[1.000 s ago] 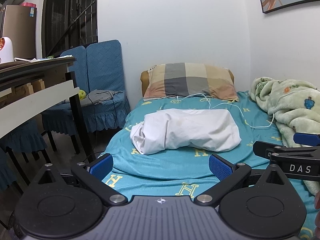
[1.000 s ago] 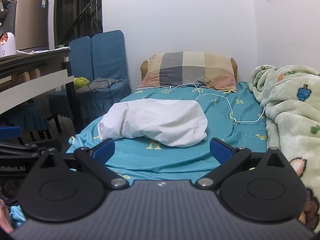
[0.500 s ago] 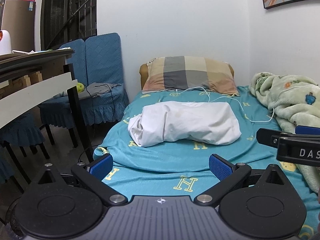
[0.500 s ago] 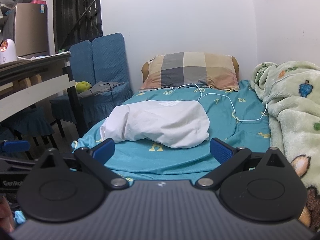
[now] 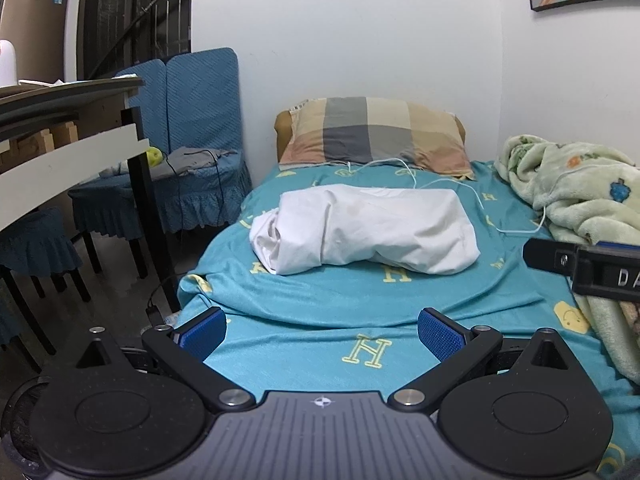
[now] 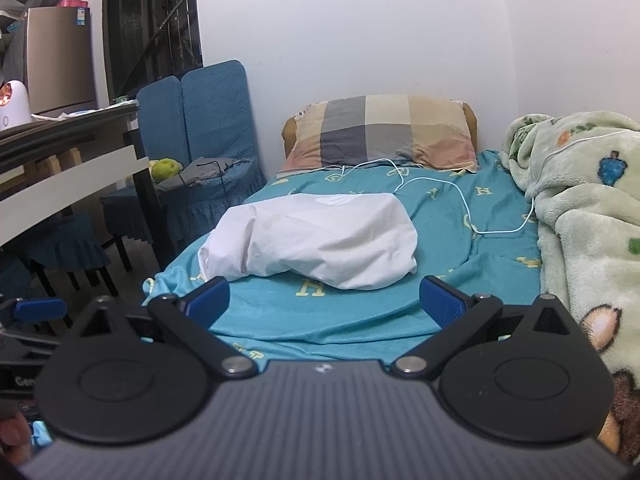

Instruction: Fold clothes

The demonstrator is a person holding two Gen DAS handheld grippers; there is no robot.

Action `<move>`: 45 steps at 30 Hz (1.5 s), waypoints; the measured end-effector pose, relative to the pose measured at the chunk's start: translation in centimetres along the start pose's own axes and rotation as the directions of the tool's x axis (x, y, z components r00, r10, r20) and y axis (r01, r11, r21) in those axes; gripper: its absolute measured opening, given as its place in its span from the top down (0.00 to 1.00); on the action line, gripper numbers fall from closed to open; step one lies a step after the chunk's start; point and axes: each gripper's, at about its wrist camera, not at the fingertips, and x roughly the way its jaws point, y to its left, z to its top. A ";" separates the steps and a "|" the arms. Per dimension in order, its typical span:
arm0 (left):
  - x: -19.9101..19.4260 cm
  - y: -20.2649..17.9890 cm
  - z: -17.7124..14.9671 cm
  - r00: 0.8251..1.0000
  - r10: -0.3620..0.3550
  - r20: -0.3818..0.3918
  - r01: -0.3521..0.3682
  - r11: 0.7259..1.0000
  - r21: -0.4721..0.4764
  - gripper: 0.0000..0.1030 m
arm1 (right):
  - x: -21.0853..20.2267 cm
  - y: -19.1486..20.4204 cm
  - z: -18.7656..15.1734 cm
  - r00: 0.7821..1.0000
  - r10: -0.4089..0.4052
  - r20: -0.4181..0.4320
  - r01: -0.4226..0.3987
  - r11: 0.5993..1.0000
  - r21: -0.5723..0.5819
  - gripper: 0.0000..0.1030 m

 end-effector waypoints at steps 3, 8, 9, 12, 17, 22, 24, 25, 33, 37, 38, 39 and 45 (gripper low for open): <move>0.7 -0.2 -0.1 1.000 0.002 -0.023 -0.002 1.000 0.009 0.01 | 0.0 0.0 0.0 1.000 -0.011 -0.009 0.011 1.000 -0.010 0.00; 2.9 -0.4 0.3 0.998 -0.001 -0.057 0.003 1.000 0.028 0.01 | -0.1 -0.2 0.0 1.000 -0.014 -0.026 0.014 1.000 -0.001 0.00; 3.6 -0.5 0.5 0.998 0.001 -0.066 0.001 0.999 0.038 0.01 | -0.1 -0.2 0.0 1.000 -0.011 -0.029 0.011 1.000 0.005 0.00; 5.9 -0.6 1.3 0.996 0.006 -0.088 -0.001 0.998 0.061 0.01 | 0.0 -0.3 0.1 0.999 -0.004 -0.035 0.005 1.000 0.021 0.00; 10.7 -0.7 2.3 0.994 0.040 -0.106 -0.028 0.993 0.111 0.01 | 0.6 -0.6 0.2 0.999 -0.006 -0.052 0.008 0.999 0.035 0.00; 15.9 -0.5 2.0 0.987 0.086 -0.139 -0.065 0.987 0.149 0.01 | 1.5 -0.7 0.1 0.998 -0.043 -0.053 0.043 0.999 -0.001 0.00; 18.1 -0.1 2.1 0.985 0.094 -0.144 -0.073 0.986 0.150 0.02 | 2.0 -0.9 0.0 0.997 -0.048 -0.056 0.048 0.999 -0.001 0.00; 19.2 0.1 2.1 0.985 0.106 -0.135 -0.084 0.984 0.159 0.02 | 2.4 -1.0 -0.1 0.997 -0.047 -0.060 0.048 0.999 0.003 0.00; 27.8 1.9 3.0 0.981 0.181 -0.067 -0.171 0.976 0.136 0.05 | 5.6 -1.9 -0.8 0.994 -0.032 -0.101 0.038 0.998 0.058 0.00; 30.5 3.0 4.1 0.976 0.214 -0.038 -0.210 0.974 0.080 0.05 | 7.2 -2.6 -1.4 0.992 -0.020 -0.125 0.032 0.995 0.095 0.00; 31.0 3.4 4.3 0.977 0.209 -0.034 -0.207 0.977 0.058 0.05 | 7.5 -2.7 -1.7 0.991 -0.018 -0.130 0.031 0.994 0.101 0.00; 31.4 3.7 4.4 0.978 0.206 -0.030 -0.204 0.978 0.037 0.05 | 7.8 -2.8 -1.9 0.990 -0.016 -0.138 0.031 0.994 0.105 0.00; 33.4 5.3 3.9 0.990 0.142 -0.025 -0.143 0.989 -0.024 0.05 | 9.1 -2.5 -3.2 0.985 -0.029 -0.172 0.045 0.995 0.089 0.00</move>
